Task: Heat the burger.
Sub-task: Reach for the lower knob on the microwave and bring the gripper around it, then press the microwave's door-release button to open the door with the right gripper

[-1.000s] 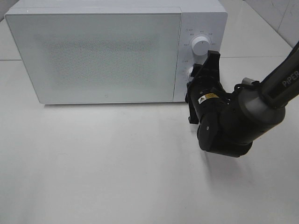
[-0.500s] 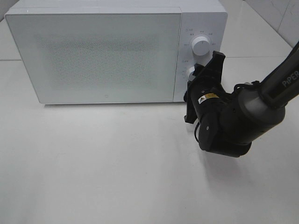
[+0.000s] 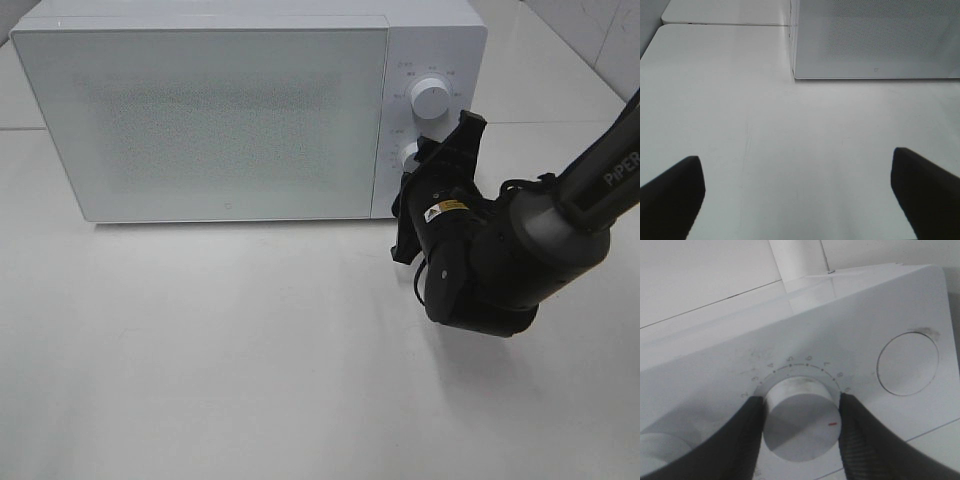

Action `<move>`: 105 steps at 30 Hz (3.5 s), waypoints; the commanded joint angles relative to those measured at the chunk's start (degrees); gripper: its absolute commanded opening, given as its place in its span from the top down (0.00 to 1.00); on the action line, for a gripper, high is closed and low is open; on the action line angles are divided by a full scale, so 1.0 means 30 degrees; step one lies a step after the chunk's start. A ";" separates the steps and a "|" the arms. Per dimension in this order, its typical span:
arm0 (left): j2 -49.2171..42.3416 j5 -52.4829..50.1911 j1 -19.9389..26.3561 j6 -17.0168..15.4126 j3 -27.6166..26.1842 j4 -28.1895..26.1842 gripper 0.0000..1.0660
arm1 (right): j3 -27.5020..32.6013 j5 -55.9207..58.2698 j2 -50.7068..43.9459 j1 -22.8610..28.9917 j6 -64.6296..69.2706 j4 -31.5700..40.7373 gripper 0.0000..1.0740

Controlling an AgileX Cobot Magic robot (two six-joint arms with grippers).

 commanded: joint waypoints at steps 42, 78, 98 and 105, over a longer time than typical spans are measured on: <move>-0.0535 -0.0210 0.0057 -0.0095 0.0057 -0.0057 0.11 | -0.0382 -0.2617 -0.0134 0.0172 -0.6092 -0.0286 0.30; -0.0535 -0.0210 0.0057 -0.0095 0.0057 -0.0076 0.11 | 0.3304 1.4630 -0.8231 -0.1471 -2.6853 -0.4908 0.30; -0.0535 -0.0210 0.0057 -0.0095 0.0057 -0.0076 0.11 | 0.1222 3.3785 -1.3121 -0.4947 -3.6688 -0.7888 0.30; -0.0535 -0.0210 0.0057 -0.0095 0.0057 -0.0076 0.11 | 0.1222 3.7204 -1.5871 -0.4947 -3.6402 -0.8041 0.30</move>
